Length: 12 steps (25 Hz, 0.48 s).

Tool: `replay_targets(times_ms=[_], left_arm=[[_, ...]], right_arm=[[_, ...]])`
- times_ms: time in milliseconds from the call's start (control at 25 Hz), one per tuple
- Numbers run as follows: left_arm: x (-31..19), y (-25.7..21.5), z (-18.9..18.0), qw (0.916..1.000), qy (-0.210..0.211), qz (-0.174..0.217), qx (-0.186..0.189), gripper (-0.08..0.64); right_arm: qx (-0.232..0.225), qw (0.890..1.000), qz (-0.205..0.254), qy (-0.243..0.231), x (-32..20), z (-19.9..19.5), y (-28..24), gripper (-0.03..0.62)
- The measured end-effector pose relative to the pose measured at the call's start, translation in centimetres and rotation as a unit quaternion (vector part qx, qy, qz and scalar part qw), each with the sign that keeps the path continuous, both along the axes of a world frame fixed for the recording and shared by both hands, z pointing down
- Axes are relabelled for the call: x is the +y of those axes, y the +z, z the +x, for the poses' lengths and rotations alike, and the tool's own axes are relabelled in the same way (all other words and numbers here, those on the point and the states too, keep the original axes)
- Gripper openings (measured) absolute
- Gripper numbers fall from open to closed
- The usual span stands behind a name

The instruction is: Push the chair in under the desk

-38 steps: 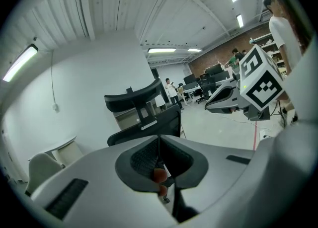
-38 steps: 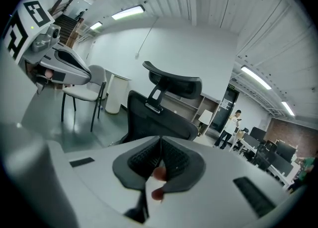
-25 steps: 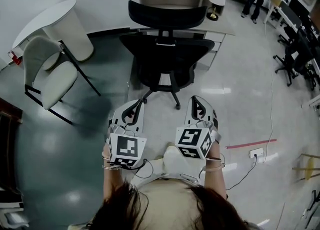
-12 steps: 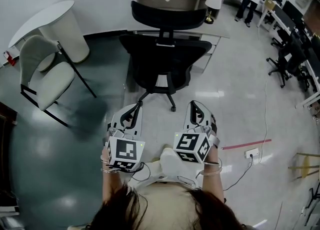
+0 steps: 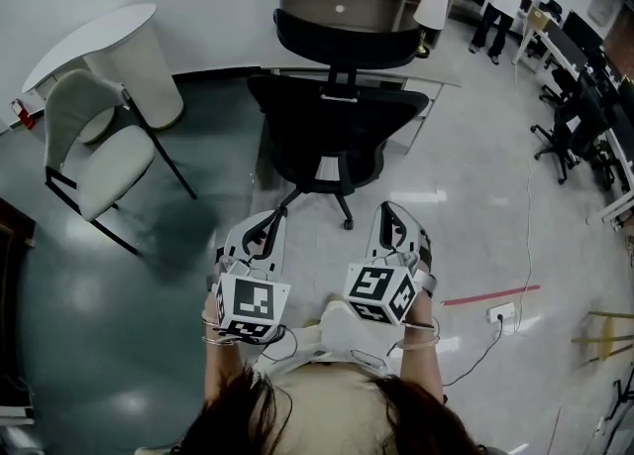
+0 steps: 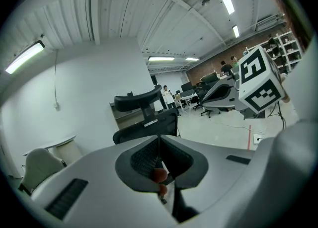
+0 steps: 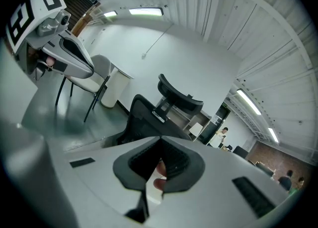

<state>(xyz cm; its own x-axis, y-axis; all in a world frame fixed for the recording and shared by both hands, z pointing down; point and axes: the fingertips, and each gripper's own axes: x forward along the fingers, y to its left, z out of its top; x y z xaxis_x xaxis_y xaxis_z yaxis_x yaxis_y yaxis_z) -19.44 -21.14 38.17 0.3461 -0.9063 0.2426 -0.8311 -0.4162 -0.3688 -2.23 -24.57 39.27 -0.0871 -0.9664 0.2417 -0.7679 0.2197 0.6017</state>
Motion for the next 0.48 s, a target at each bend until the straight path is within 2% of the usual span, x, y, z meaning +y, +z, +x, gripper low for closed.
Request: replay_targets(times_ms=[200, 480], left_arm=[[0.2, 0.6, -0.9, 0.9999, -0.008, -0.009, -0.001, 0.021], [0.7, 0.7, -1.8, 0.9999, -0.006, -0.011, 0.011, 0.021]], right_arm=[[0.009, 1.000, -0.003, -0.011, 0.0, -1.2, 0.4, 0.023], [-0.007, 1.000, -0.015, -0.012, 0.1, -2.3, 0.9, 0.024]])
